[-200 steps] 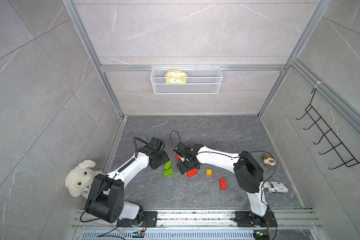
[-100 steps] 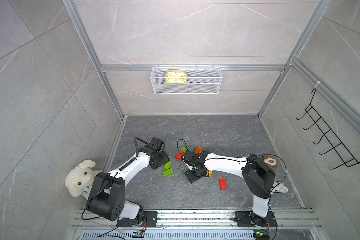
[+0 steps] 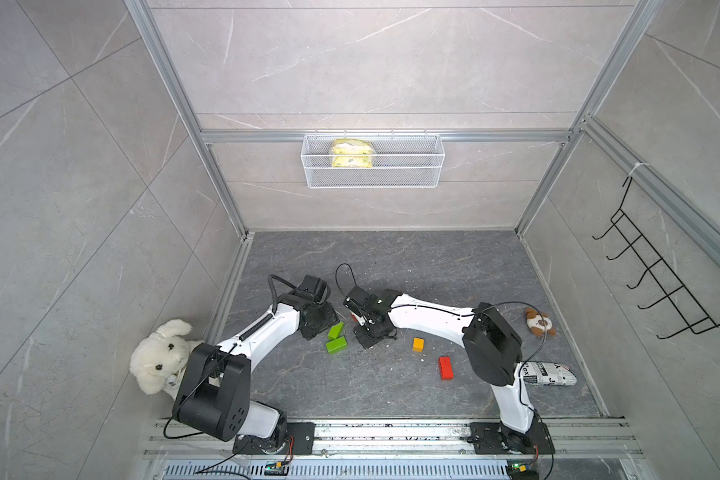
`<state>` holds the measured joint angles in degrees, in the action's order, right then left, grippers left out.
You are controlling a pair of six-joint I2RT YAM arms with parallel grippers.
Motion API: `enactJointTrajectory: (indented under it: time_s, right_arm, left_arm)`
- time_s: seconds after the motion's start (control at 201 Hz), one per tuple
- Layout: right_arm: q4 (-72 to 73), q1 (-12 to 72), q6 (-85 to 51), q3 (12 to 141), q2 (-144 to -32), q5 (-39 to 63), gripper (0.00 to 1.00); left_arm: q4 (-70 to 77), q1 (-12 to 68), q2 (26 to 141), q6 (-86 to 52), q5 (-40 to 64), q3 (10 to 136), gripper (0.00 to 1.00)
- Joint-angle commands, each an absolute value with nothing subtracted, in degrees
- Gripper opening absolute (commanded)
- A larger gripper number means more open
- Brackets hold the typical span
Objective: Assemble a heart with building blocks
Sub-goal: Assemble the building block at the center of the board.
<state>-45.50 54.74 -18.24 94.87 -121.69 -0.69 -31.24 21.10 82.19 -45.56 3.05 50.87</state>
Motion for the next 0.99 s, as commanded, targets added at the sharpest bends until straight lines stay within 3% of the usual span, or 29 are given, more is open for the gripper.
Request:
enactJointTrajectory:
  time_s: [0.0,0.115,0.184,0.339,0.413,0.986]
  right_arm:
    - [-49.9,54.9,-15.5,98.8,-125.5,-2.4,0.24]
    - [-50.9,54.8,-15.3,100.6,-125.8,-3.3,0.42]
    - [-50.9,54.8,-15.3,100.3,-125.0,-3.3,0.44]
    - [-50.2,54.1,-15.0,98.7,-123.9,-3.4,0.24]
    - [-49.7,53.7,-14.7,98.4,-124.2,-3.1,0.20]
    - [-48.9,51.4,-13.3,101.1,-127.3,-3.5,0.19]
  left_arm:
    - [-31.8,20.7,80.5,-44.0,2.2,51.1,0.66]
    - [-31.7,20.6,80.8,-43.9,2.3,51.1,0.66]
    - [-31.6,20.5,81.0,-43.9,2.3,51.3,0.66]
    - [-31.3,20.5,81.5,-43.9,2.5,51.5,0.66]
    - [-31.5,20.5,81.6,-43.7,2.6,51.7,0.66]
    - [-31.4,20.4,82.8,-43.4,2.5,52.2,0.66]
